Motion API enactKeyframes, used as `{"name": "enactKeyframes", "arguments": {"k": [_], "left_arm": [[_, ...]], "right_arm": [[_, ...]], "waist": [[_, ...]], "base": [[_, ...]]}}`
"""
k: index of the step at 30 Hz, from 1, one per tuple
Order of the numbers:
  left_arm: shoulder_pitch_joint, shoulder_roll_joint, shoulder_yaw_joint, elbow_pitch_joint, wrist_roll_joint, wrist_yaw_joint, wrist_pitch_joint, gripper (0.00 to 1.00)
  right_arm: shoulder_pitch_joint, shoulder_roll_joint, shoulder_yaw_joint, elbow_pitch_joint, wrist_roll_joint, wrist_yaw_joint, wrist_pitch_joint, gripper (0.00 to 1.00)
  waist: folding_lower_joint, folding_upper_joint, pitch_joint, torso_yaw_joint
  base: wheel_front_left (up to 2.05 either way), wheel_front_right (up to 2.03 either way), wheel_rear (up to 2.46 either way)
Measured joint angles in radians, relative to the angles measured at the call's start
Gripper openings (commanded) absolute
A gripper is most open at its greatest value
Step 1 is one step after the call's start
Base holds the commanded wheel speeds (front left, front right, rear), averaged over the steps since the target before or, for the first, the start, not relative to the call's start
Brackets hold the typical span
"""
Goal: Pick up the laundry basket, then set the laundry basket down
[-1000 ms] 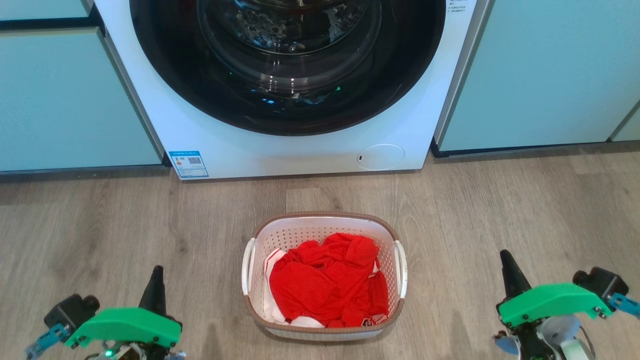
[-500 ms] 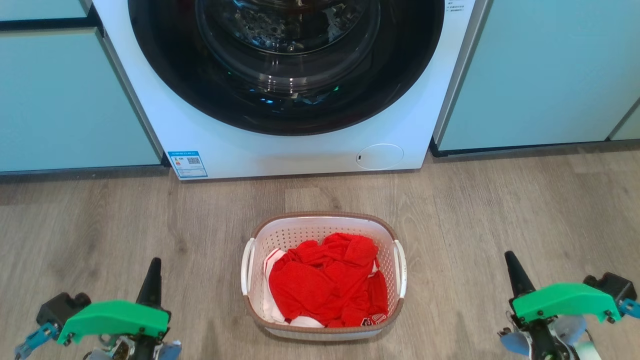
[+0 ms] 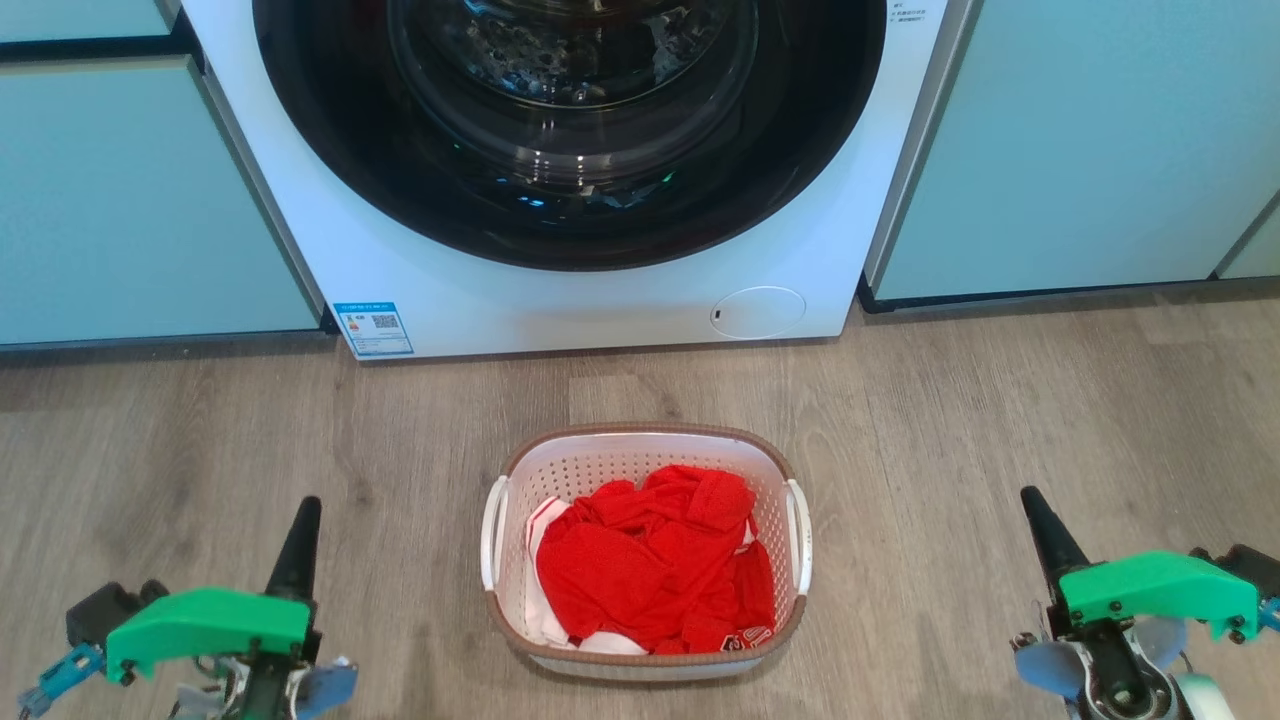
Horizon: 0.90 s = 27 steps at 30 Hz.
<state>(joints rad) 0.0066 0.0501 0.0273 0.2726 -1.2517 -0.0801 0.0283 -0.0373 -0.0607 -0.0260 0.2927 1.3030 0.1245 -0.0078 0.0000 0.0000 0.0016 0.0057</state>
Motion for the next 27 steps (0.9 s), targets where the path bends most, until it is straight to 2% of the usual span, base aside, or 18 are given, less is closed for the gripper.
{"name": "enactKeyframes", "arguments": {"k": [27], "left_arm": [[-0.058,-0.005,0.048,0.003,-0.324,-0.039,0.074,0.0]], "right_arm": [[-0.01,0.0,-0.067,-0.007,0.3,0.0,0.081,0.0]], "waist": [[0.0,0.0,0.002,-0.005]], "base": [[0.0,0.0,0.0]]}}
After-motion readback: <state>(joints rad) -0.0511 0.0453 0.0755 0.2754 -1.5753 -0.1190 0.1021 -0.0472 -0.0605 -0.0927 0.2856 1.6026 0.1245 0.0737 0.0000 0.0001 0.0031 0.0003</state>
